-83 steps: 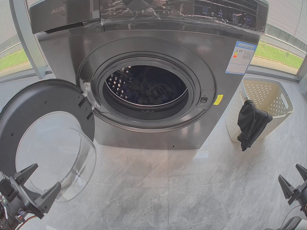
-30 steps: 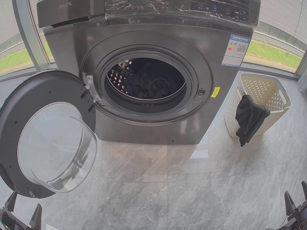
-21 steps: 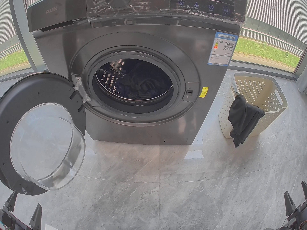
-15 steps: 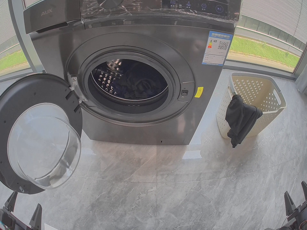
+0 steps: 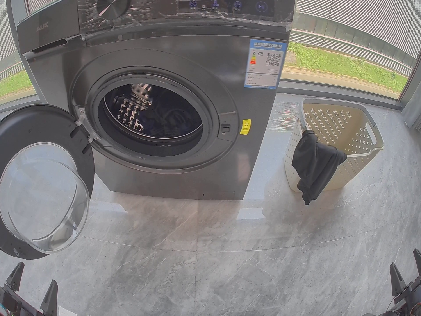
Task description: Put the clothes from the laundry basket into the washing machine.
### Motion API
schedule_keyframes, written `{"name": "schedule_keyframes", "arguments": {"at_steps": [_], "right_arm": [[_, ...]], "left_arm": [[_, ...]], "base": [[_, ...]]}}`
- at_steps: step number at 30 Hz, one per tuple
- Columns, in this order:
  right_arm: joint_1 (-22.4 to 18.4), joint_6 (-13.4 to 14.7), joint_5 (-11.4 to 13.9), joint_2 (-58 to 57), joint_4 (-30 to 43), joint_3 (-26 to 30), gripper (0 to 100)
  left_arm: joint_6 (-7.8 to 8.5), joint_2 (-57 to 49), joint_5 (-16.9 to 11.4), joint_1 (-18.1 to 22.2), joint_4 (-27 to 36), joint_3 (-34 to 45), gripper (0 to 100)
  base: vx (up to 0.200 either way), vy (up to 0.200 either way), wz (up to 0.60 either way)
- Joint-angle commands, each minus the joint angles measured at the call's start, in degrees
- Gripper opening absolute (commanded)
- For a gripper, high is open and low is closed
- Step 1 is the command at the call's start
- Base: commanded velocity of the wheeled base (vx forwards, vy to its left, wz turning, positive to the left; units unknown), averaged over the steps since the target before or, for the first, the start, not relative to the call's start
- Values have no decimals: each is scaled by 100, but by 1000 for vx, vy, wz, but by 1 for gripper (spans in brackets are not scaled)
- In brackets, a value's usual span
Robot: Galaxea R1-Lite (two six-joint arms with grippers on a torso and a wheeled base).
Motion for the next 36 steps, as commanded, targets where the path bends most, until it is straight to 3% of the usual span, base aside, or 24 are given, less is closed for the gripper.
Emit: {"name": "schedule_keyframes", "arguments": {"at_steps": [1, 21, 30, 36], "right_arm": [[9, 2, 1, -74, -3, 48, 100], [0, 2, 1, -74, -3, 48, 100], [0, 2, 1, -74, -3, 48, 100], [0, 2, 1, -74, -3, 48, 100]], "left_arm": [[7, -66, 1, 0, 1, 101, 100], [16, -66, 1, 0, 1, 101, 100], [25, -66, -8, 0, 1, 101, 100], [25, -66, -8, 0, 1, 101, 100]], "base": [[0, -200, 0], [0, -200, 0], [0, 0, 0], [0, -200, 0]]}}
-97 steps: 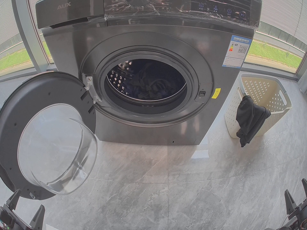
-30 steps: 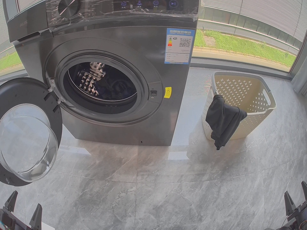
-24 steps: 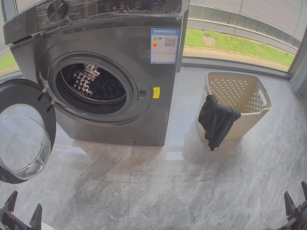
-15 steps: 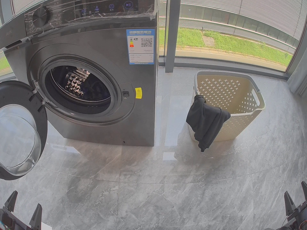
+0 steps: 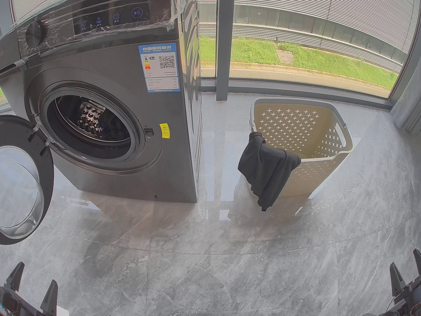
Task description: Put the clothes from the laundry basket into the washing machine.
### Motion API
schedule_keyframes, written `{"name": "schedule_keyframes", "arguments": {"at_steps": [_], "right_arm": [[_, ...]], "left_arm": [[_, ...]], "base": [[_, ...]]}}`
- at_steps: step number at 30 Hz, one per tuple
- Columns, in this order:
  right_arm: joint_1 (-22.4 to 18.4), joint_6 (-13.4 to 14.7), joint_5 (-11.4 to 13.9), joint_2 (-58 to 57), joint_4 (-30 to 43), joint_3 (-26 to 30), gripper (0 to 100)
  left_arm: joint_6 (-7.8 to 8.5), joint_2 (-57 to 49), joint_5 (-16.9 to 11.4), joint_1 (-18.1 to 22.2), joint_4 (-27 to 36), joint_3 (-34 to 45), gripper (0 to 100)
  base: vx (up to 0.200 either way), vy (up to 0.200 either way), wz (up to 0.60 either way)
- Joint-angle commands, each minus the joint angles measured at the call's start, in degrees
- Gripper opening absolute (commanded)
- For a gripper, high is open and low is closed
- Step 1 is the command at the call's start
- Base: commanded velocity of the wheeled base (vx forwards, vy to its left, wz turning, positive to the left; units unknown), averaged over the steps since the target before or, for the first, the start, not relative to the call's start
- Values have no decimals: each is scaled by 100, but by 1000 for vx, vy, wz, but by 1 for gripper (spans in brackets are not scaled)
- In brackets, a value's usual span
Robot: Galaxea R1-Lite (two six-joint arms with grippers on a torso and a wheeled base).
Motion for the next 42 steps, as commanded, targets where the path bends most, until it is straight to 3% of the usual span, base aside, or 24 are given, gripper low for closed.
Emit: {"name": "schedule_keyframes", "arguments": {"at_steps": [1, 12, 21, 30, 42], "right_arm": [[4, 0, 1, -84, -1, 48, 100], [4, 0, 1, -84, 8, 48, 100], [13, -44, 27, -84, 8, 57, 100], [4, -44, 27, -84, -1, 57, 100], [-5, -9, -8, -84, -62, 92, 100]], "left_arm": [[-15, -75, 1, 5, -1, 101, 100], [-6, -75, 1, 5, -1, 101, 100], [-6, -75, 1, 5, -1, 101, 100], [-15, -75, 1, 5, -1, 101, 100], [-15, -75, 1, 5, -1, 101, 100]], "base": [[0, -200, 0], [0, -36, 0], [200, 0, 0], [0, 0, 0], [0, -150, 0]]}}
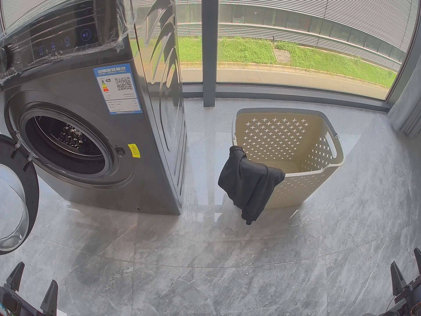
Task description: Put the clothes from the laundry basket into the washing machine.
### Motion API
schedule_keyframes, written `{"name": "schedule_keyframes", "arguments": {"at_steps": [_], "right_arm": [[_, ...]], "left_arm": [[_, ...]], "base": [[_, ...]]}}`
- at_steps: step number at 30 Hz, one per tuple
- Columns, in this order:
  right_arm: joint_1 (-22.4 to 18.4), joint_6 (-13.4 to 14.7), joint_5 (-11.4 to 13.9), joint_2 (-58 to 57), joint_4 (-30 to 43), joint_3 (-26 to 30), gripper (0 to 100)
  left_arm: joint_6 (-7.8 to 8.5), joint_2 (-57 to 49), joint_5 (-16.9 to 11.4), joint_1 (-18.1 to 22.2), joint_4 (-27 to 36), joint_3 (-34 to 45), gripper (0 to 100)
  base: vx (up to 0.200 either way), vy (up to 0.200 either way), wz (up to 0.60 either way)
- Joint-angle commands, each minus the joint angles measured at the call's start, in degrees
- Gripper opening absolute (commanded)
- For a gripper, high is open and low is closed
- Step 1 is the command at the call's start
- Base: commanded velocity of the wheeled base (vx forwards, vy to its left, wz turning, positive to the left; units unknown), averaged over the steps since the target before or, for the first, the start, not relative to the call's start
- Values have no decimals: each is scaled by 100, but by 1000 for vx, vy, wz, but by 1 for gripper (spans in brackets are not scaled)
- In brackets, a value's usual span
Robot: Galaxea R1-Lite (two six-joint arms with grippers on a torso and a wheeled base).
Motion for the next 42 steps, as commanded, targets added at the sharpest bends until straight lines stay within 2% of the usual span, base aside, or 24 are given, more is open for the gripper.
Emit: {"name": "schedule_keyframes", "arguments": {"at_steps": [1, 5, 7, 8, 9, 10, 12, 13, 14, 16, 17, 20, 21, 22, 24, 27, 28, 29, 30, 31, 34, 40, 42], "right_arm": [[5, -3, -4, -93, 0, 92, 100], [5, 23, 40, -93, -105, -39, 100], [31, 23, 31, -49, -193, -778, 100], [31, 23, 31, -49, -193, -778, 100], [49, 14, 49, 153, -53, -1261, 100], [49, 6, 84, 347, 70, -1402, 100], [49, 6, 374, 707, 264, -1490, 100], [49, 6, 374, 707, 264, -1490, 100], [22, 14, 831, 1270, 325, -1428, 100], [5, 6, 1077, 2078, 193, -1367, 100], [13, 6, 1103, 2263, 158, -1375, 100], [347, 6, 1534, 3643, -492, -1384, 100], [400, 6, 1560, 3766, -580, -1384, 100], [664, 41, 1613, 4363, -1002, -1375, 100], [998, 199, 1604, 5119, -1547, -1393, 100], [1455, 814, 1508, 6394, -2593, -1454, 100], [1455, 814, 1508, 6394, -2593, -1454, 100], [1850, 1104, 1165, 7079, -3208, -1490, 100], [1929, 1131, 1077, 7220, -3305, -1498, 100], [2123, 1166, 805, 7659, -3595, -1551, 100], [2325, 1139, 550, 8380, -4096, -1683, 100], [2492, 929, 251, 9285, -4816, -2052, 100], [2492, 885, 242, 9523, -4860, -2210, 100]], "left_arm": [[0, -81, -2, 5, -1, 101, 100], [9, -81, -2, -4, -1, 101, 100], [9, -81, -2, 5, -1, 101, 100], [9, -81, -2, 5, -1, 101, 100], [9, -81, -2, 5, -1, 101, 100], [9, -81, -2, 5, -1, 101, 100], [9, -81, -2, 5, -1, 101, 100], [9, -81, -2, 5, -1, 101, 100], [9, -81, -2, 5, -1, 101, 100], [9, -81, -2, 5, -1, 101, 100], [9, -81, -2, 5, -1, 101, 100], [9, -81, -2, 5, -1, 101, 100], [9, -81, -2, 5, -1, 101, 100], [9, -81, -2, 5, -1, 101, 100], [0, -81, -2, 5, -1, 101, 100], [9, -81, -2, 5, -1, 101, 100], [9, -81, -2, 5, -1, 101, 100], [0, -81, -2, 5, -1, 101, 100], [0, -81, -2, 5, -1, 101, 100], [0, -81, -2, 5, -1, 101, 100], [9, -81, -2, 5, -1, 101, 100], [0, -81, -2, 5, -1, 101, 100], [9, -81, -2, 5, -1, 101, 100]], "base": [[0, 0, 0], [0, 0, 0], [0, 0, 0], [0, 0, 0], [0, 0, 0], [200, 0, 0], [200, 0, 0], [200, 0, 0], [200, 0, 0], [200, 0, 0], [200, 0, 0], [0, 0, 0], [0, 0, 0], [0, 0, 0], [0, 0, 0], [0, 0, 0], [0, 0, 0], [0, 0, 0], [0, 0, 0], [0, 0, 0], [0, 0, 0], [0, 0, 0], [0, 0, 0]]}}
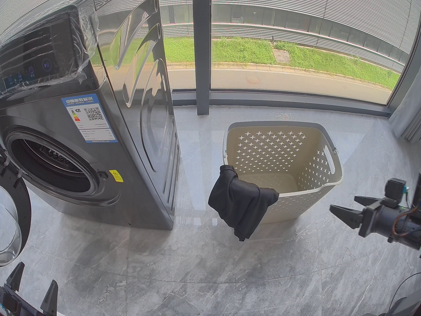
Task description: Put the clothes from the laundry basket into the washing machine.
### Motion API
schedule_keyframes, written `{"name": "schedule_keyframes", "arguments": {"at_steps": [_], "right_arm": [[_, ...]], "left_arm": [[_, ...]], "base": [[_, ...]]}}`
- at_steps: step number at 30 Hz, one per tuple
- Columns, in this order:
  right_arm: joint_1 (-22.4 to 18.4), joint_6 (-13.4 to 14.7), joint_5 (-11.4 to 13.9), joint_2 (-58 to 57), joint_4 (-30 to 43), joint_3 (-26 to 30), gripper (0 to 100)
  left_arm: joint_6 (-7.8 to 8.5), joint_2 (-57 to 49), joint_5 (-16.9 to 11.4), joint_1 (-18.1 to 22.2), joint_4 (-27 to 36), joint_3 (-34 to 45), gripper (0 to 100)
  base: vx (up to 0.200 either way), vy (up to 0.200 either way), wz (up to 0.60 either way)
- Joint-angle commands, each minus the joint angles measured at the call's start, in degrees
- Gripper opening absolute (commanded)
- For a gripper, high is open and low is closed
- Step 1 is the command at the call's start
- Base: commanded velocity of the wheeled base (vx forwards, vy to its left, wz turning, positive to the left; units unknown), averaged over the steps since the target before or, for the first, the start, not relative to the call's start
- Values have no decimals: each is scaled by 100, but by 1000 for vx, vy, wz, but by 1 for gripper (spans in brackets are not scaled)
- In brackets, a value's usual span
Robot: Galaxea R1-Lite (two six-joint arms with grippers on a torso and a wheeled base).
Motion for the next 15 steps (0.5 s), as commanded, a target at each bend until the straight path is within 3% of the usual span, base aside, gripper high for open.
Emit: {"name": "schedule_keyframes", "arguments": {"at_steps": [1, 6, 7, 9, 15], "right_arm": [[743, 79, -438, 2588, -1201, -635, 100], [936, 79, -500, 2905, -1210, -881, 100], [971, 26, -737, 3142, -1201, -1048, 100], [971, -88, -869, 3291, -1218, -1163, 100], [998, -88, -886, 3414, -1210, -1417, 100]], "left_arm": [[-2, -84, -8, 0, -1, 101, 100], [-11, -84, 1, 0, -1, 101, 100], [-11, -84, 1, 0, -1, 101, 100], [-11, -84, 1, 0, -1, 101, 100], [-11, -84, -8, 0, -1, 101, 100]], "base": [[0, 0, 0], [0, 0, 0], [0, 0, 0], [0, 0, 0], [0, 0, 0]]}}
